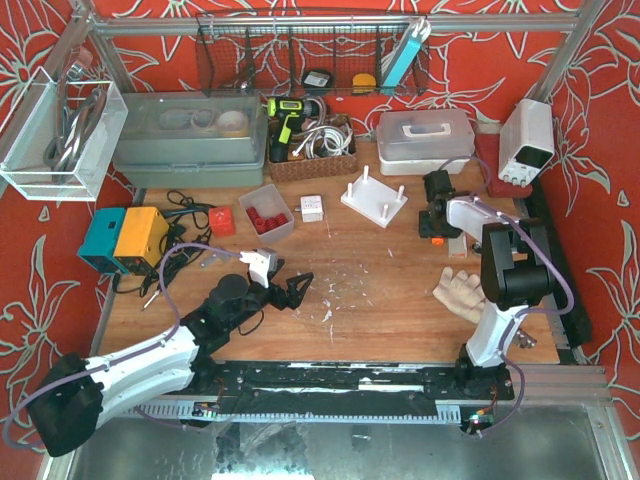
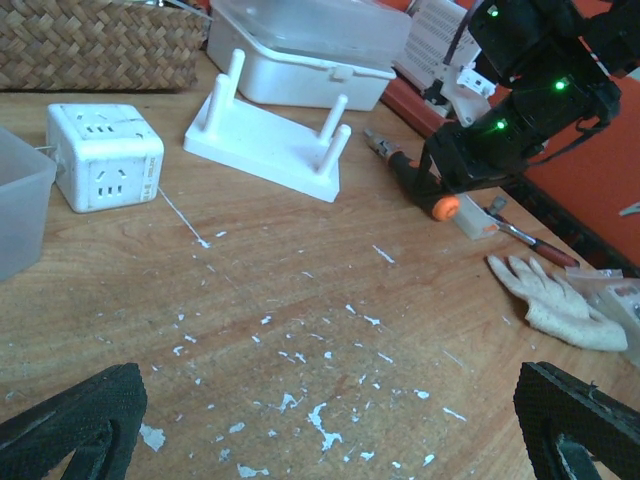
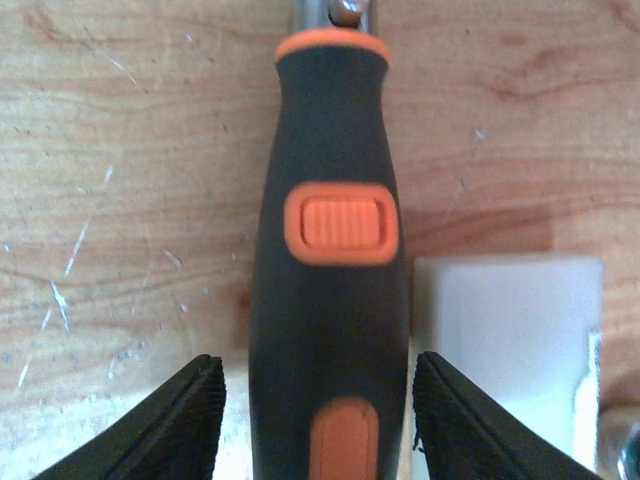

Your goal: Install the large spring

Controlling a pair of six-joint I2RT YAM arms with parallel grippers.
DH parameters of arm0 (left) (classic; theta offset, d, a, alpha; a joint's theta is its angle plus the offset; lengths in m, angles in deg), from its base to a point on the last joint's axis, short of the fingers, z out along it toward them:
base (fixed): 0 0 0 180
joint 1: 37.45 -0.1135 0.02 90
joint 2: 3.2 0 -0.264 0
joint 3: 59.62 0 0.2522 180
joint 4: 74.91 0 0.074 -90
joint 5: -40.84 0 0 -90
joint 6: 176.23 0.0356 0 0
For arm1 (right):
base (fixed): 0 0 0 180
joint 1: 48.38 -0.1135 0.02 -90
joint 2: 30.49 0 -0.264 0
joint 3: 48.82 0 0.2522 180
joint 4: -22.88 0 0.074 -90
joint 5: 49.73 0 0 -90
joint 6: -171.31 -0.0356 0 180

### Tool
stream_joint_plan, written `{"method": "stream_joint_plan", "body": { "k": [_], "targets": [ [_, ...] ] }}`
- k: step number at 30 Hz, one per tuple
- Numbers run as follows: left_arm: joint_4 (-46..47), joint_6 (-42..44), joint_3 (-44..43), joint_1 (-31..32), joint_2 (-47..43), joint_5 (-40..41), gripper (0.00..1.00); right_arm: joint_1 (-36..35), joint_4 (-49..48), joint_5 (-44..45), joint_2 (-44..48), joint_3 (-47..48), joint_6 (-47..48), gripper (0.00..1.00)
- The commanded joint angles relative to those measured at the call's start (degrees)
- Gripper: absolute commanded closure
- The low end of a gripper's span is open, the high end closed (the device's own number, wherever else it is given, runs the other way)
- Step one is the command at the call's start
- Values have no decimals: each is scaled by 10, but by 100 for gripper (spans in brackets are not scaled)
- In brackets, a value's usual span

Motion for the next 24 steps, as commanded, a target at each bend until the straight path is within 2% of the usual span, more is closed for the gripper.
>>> {"method": "stream_joint_plan", "body": {
  "k": [1, 3, 10, 13, 15, 18, 20, 24],
  "targets": [
    [7, -3, -11, 3, -9, 13, 1, 4, 35, 14, 52, -25, -10, 43],
    [8, -1, -10, 3, -9, 19, 1, 4, 37, 15, 90, -46, -16, 39],
    [-6, 11, -24, 2, 22, 46, 1, -26, 35, -28, 257, -123, -34, 14],
    [-30, 8, -40, 3, 41, 76, 1, -51, -9, -69, 342, -168, -55, 2],
    [-54, -11, -55, 2, 55, 112, 1, -95, -63, -74, 382, -200, -62, 1],
    [-108, -35, -95, 2, 72, 150, 1, -157, -89, -55, 408, -212, -84, 1],
    [-125, -39, -115, 2, 79, 160, 1, -180, -117, -80, 416, -229, -96, 1],
    [-154, -11, -169, -5, 102, 170, 10, -206, -171, -103, 421, -276, -89, 1]
  ]
}}
